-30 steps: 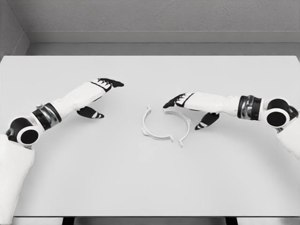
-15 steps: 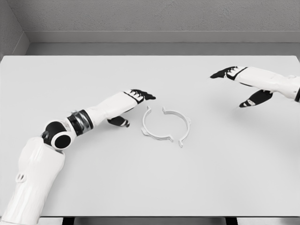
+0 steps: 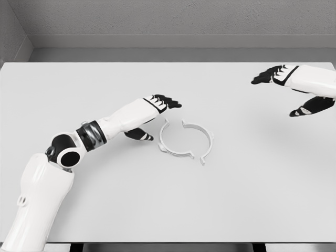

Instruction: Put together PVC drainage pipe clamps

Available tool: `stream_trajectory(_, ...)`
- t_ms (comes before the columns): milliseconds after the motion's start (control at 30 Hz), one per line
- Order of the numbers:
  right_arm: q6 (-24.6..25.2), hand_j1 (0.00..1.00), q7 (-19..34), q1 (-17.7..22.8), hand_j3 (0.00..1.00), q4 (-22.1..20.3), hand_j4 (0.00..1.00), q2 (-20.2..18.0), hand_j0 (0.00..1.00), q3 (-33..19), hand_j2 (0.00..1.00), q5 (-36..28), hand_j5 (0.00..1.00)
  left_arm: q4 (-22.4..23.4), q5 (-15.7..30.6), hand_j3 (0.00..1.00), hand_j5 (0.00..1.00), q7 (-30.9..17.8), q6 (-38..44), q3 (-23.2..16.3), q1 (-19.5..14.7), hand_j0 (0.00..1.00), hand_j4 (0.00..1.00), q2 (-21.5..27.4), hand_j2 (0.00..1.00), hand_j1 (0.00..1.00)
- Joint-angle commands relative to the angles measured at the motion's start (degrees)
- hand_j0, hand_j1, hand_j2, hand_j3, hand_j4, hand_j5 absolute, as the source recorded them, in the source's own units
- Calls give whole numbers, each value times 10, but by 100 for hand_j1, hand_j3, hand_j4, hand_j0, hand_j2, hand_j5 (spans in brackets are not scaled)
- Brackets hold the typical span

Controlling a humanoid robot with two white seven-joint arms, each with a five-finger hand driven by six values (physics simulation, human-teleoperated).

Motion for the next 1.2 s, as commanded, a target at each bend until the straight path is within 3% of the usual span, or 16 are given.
stream_trajectory(0,2,100,0,2,100,-7,100,-8,100,4,100,-5,100,1,3,100,100,0,1,0,0,100,100,0,100,100)
stream_trajectory(233,2,100,0,6,100,-8,100,-6,100,1,100,-6,100,4,-1,100,100,0,1,-19,3,100,100,-6,100,100)
stream_trajectory(300,2,100,0,7,100,-31,100,-6,100,1,100,-5,100,5,-1,100,100,0,1,-21,3,100,100,-6,100,100)
stream_trajectory(433,2,100,0,8,100,-36,100,-7,100,2,100,-6,100,4,-1,100,100,0,1,-26,3,100,100,-7,100,100)
stream_trajectory(833,2,100,0,8,100,-36,100,-6,100,3,100,-5,100,4,1,100,100,0,1,-18,-1,100,100,0,100,100)
stream_trajectory(1167,2,100,0,9,100,-36,100,-7,100,4,100,-6,100,74,-9,100,100,0,1,-10,-29,100,100,-7,100,100)
